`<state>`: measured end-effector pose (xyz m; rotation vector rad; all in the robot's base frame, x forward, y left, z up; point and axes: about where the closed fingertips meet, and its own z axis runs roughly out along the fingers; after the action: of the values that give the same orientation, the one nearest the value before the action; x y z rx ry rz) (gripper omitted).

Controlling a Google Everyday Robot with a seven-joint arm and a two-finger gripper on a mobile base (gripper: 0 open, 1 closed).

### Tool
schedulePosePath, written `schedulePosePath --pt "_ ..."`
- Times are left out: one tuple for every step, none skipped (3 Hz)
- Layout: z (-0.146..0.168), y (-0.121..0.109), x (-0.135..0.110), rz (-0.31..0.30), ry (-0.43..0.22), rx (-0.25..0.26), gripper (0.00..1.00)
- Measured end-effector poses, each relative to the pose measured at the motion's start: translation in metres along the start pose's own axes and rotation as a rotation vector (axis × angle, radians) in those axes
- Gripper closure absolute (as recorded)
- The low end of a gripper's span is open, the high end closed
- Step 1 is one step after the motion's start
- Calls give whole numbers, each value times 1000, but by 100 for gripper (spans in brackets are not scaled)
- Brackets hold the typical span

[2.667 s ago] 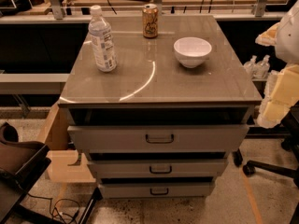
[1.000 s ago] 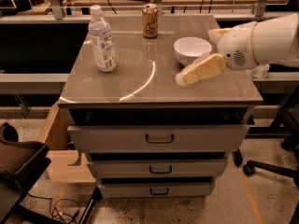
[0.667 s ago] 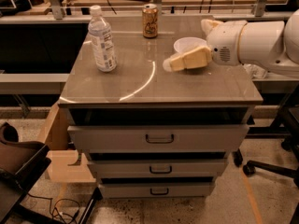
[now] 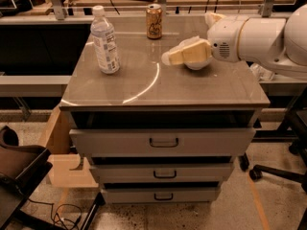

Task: Pick blue plastic bottle

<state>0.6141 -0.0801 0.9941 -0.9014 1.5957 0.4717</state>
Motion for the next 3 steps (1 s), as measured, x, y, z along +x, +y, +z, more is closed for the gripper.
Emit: schedulePosePath --pt "25 9 2 8 -16 -41 0" --pt "63 14 4 19 -73 -64 0" --pt "105 12 1 49 -138 -51 0"
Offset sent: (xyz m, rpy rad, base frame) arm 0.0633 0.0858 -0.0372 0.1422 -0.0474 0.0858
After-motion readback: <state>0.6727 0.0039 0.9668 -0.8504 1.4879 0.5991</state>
